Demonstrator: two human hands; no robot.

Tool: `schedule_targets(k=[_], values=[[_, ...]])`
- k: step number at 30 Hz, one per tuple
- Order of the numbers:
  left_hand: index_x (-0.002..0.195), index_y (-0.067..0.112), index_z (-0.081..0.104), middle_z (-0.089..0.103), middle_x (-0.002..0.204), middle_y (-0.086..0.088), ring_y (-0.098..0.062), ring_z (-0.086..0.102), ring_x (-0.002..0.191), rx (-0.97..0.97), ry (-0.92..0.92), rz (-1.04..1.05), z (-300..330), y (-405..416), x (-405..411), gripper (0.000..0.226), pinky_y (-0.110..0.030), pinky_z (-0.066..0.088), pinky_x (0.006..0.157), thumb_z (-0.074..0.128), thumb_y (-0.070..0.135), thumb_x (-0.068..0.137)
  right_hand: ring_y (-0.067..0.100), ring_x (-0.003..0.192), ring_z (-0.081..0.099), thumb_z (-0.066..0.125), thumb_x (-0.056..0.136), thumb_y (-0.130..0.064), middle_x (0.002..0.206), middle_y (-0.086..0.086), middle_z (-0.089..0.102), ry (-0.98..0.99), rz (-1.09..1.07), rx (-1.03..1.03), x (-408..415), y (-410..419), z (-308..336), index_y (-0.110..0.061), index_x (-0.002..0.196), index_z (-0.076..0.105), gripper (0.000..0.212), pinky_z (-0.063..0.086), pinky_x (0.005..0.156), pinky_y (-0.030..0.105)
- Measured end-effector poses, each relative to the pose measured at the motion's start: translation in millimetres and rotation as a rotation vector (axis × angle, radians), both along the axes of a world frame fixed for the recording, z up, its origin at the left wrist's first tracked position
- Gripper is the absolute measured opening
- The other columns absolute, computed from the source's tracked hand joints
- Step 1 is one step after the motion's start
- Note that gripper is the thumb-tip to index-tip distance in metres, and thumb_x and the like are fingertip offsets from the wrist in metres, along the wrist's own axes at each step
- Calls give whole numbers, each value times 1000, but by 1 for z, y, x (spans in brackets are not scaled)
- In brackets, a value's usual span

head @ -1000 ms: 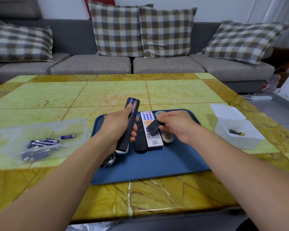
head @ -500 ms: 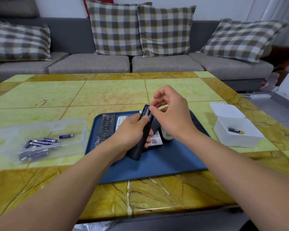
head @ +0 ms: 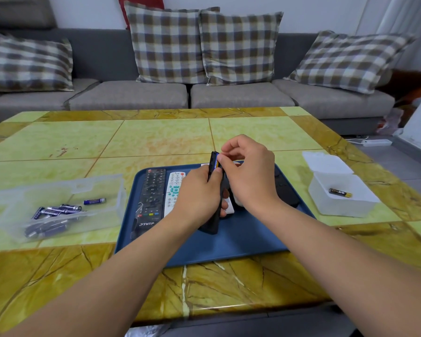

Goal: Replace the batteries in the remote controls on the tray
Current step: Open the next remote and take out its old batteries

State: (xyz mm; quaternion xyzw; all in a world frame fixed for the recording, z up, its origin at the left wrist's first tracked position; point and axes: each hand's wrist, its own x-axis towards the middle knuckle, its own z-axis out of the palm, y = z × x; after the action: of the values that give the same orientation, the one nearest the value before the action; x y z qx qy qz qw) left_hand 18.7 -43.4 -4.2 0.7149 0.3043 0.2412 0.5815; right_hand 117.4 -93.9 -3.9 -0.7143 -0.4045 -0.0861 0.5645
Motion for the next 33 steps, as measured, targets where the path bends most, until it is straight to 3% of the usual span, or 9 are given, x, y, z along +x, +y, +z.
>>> schedule_targets(k=[7, 13, 33], values=[[91, -1, 54, 63, 68, -8, -20, 57, 43, 178, 92, -47, -1, 9, -2, 36, -34, 53, 44, 39, 27, 107, 4, 69, 62, 73, 82, -6, 73, -9, 67, 59, 9, -4, 2, 5, -1, -14, 79, 67, 11, 46, 64, 9], [87, 5, 52, 60, 66, -10, -18, 52, 41, 110, 94, -59, -4, 10, -2, 33, -27, 46, 41, 40, 28, 107, 4, 63, 57, 70, 84, -6, 73, -4, 66, 137, 51, -49, 7, 10, -2, -15, 80, 65, 12, 41, 58, 8], [84, 8, 50, 61, 69, -12, -17, 52, 42, 134, 125, -84, -6, 13, 4, 32, -28, 47, 42, 40, 27, 107, -1, 62, 51, 60, 91, -2, 75, -2, 62, 177, 109, -70, 13, 10, -7, -17, 87, 65, 16, 41, 57, 8]])
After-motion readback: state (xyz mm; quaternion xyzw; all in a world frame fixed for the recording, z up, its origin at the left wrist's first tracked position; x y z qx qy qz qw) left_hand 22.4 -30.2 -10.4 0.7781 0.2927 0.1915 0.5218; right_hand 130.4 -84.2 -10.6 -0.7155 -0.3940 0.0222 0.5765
